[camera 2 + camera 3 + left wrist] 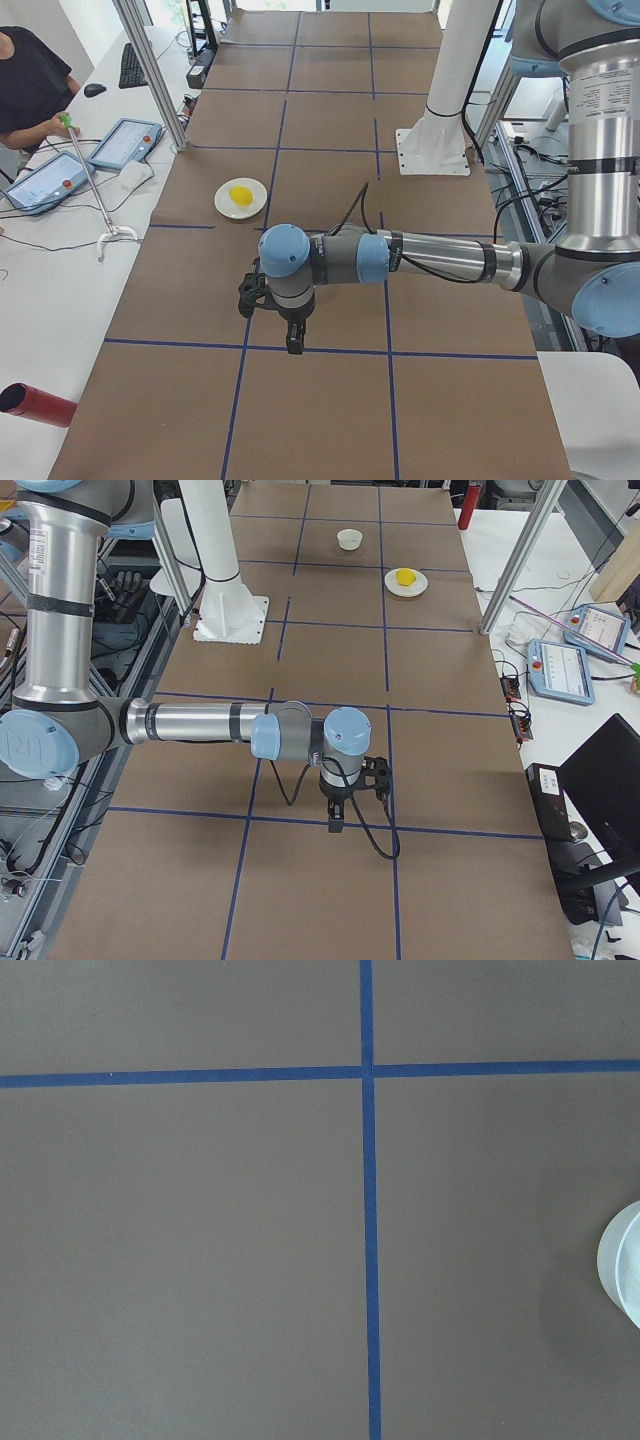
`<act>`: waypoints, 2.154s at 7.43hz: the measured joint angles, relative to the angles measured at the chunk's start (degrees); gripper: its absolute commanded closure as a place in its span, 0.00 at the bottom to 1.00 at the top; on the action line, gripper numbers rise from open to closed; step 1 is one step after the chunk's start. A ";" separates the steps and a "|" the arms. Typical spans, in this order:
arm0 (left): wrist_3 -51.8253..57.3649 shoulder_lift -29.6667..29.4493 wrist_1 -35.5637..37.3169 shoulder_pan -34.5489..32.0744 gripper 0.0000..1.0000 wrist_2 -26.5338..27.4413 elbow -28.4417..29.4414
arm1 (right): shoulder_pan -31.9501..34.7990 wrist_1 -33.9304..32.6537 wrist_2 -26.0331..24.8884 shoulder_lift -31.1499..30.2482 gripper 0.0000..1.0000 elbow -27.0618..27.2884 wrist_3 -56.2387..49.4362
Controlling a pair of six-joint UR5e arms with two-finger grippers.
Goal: Move lemon from plate to bowl
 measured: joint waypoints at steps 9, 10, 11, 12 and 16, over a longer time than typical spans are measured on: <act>-6.94 -7.95 -10.28 13.37 0.02 -9.67 0.45 | 0.00 0.00 0.00 0.00 0.00 0.00 0.00; -11.28 -14.46 -11.08 18.81 0.02 -9.56 2.76 | 0.00 0.00 0.00 0.00 0.00 0.00 0.00; -14.05 -20.99 -11.38 23.02 0.01 -7.20 5.24 | 0.00 0.00 0.00 0.00 0.00 0.00 0.00; -16.95 -26.53 -12.40 26.60 0.01 -2.95 7.68 | 0.00 0.00 0.00 0.00 0.00 0.00 0.00; -27.31 -43.28 -25.68 33.20 0.00 5.83 28.39 | 0.00 0.00 0.08 0.00 0.00 0.00 0.00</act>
